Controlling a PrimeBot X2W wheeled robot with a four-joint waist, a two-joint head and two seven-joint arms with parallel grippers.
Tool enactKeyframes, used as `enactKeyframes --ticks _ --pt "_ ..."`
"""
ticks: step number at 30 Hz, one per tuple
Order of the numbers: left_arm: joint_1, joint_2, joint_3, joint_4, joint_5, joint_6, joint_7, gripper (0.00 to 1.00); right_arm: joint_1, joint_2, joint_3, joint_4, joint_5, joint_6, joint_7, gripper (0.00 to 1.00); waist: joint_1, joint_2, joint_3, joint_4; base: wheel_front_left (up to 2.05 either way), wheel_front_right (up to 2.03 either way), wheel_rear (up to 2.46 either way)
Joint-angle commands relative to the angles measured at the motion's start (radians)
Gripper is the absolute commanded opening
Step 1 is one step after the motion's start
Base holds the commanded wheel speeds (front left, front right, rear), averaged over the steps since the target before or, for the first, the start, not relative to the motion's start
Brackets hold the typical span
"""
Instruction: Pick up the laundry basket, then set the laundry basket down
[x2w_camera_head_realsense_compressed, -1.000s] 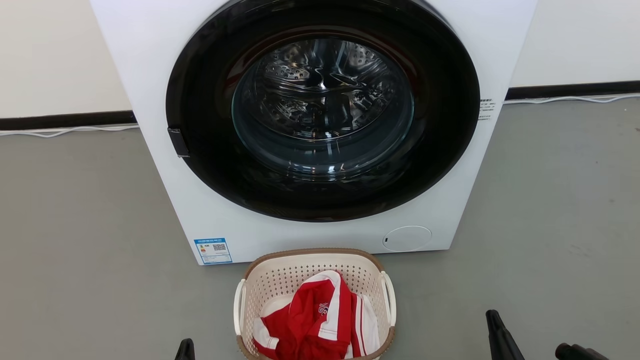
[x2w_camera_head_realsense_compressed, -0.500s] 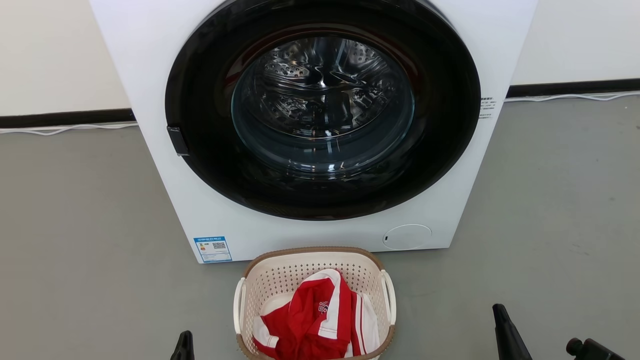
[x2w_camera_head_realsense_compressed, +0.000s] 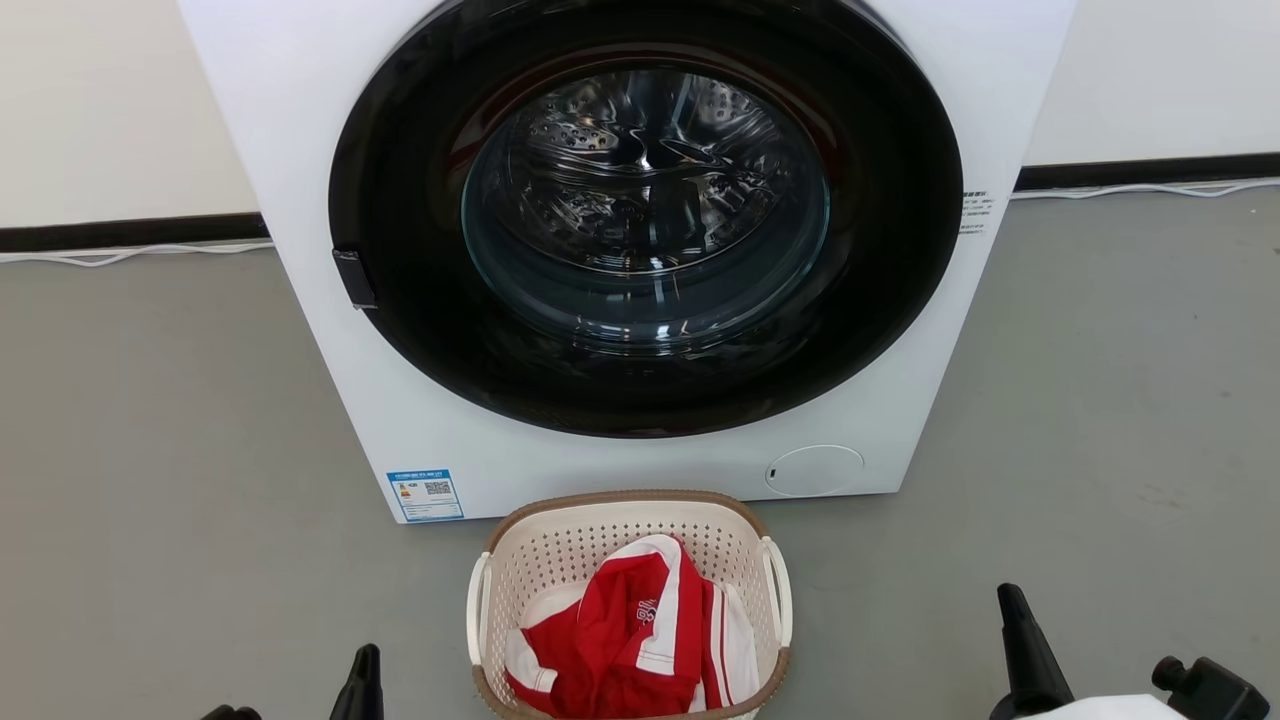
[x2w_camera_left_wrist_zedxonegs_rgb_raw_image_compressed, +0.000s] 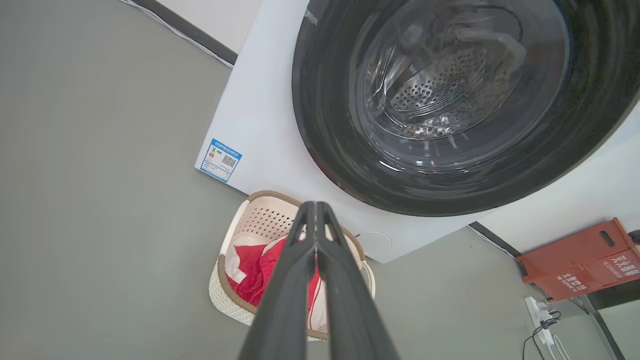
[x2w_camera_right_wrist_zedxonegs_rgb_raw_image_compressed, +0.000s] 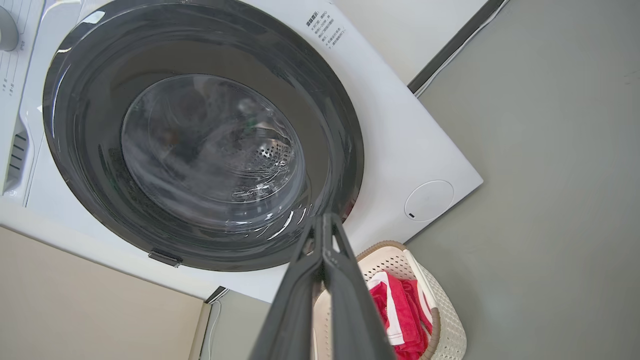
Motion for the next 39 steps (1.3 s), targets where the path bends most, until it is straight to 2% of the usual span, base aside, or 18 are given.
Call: enactKeyframes --ticks 1,39 --pt "-0.057 0.011 0.02 -0.018 -0.034 -0.014 0.005 0.0 -0.047 -0.013 0.004 -0.024 0.031 0.003 0.009 0.0 -0.0001 -0.0001 0.001 0.0 0.0 0.0 0.0" --pt "-0.171 0.01 0.084 0.037 -0.492 -0.098 0.113 0.0 -0.117 -0.016 -0.047 -0.025 0.412 0.005 0.117 0.0 -0.0001 -0.0001 0.015 0.0 0.0 0.0 0.0"
